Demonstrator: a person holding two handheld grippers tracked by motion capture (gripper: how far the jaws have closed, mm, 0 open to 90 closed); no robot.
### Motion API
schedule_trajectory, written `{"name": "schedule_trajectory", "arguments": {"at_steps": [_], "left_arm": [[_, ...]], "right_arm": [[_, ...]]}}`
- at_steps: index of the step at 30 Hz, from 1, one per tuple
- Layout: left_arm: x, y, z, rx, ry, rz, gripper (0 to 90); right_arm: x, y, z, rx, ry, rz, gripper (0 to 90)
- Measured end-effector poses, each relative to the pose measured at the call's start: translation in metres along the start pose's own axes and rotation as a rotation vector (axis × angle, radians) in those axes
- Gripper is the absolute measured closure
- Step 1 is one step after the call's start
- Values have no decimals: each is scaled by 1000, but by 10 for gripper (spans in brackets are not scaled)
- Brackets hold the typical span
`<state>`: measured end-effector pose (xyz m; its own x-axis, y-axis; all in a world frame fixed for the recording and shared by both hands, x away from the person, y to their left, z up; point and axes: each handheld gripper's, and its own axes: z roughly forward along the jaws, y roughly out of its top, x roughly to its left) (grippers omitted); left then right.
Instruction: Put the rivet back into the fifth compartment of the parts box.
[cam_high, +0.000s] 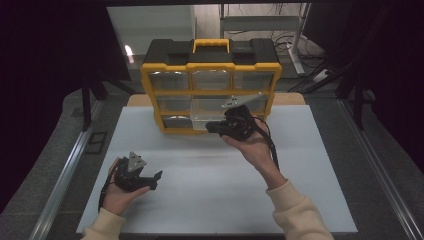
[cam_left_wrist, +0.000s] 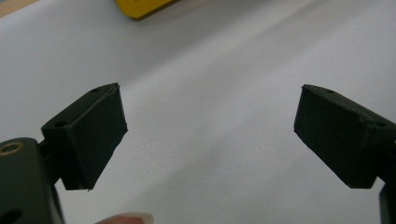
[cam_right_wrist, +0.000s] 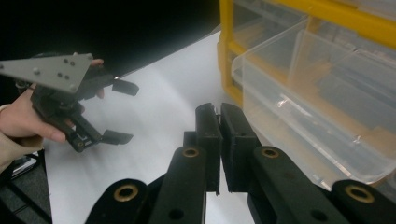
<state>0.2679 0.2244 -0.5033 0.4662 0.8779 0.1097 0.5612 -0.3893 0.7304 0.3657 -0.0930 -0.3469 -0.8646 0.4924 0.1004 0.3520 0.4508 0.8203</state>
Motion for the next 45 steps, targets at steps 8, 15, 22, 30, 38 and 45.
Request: {"name": "schedule_trajectory", "arguments": {"at_steps": [8, 15, 22, 30, 38, 45], "left_arm": [[0, 0, 1, 3, 0, -1, 98], [0, 0, 1, 4, 0, 0, 98], [1, 0, 1, 3, 0, -2, 98], [1, 0, 1, 1, -1, -3, 98], [0, 0, 1, 2, 0, 1, 98], [0, 0, 1, 3, -1, 2, 98]], "right_arm": [[-8, 9, 0, -5, -16, 7, 872], [-18, 18, 1, -4, -40, 19, 872], [-32, 21, 5, 7, -64, 48, 872], [-40, 24, 6, 17, -82, 61, 872], [-46, 28, 9, 25, -100, 67, 872], [-54, 31, 18, 41, -127, 75, 872]]}}
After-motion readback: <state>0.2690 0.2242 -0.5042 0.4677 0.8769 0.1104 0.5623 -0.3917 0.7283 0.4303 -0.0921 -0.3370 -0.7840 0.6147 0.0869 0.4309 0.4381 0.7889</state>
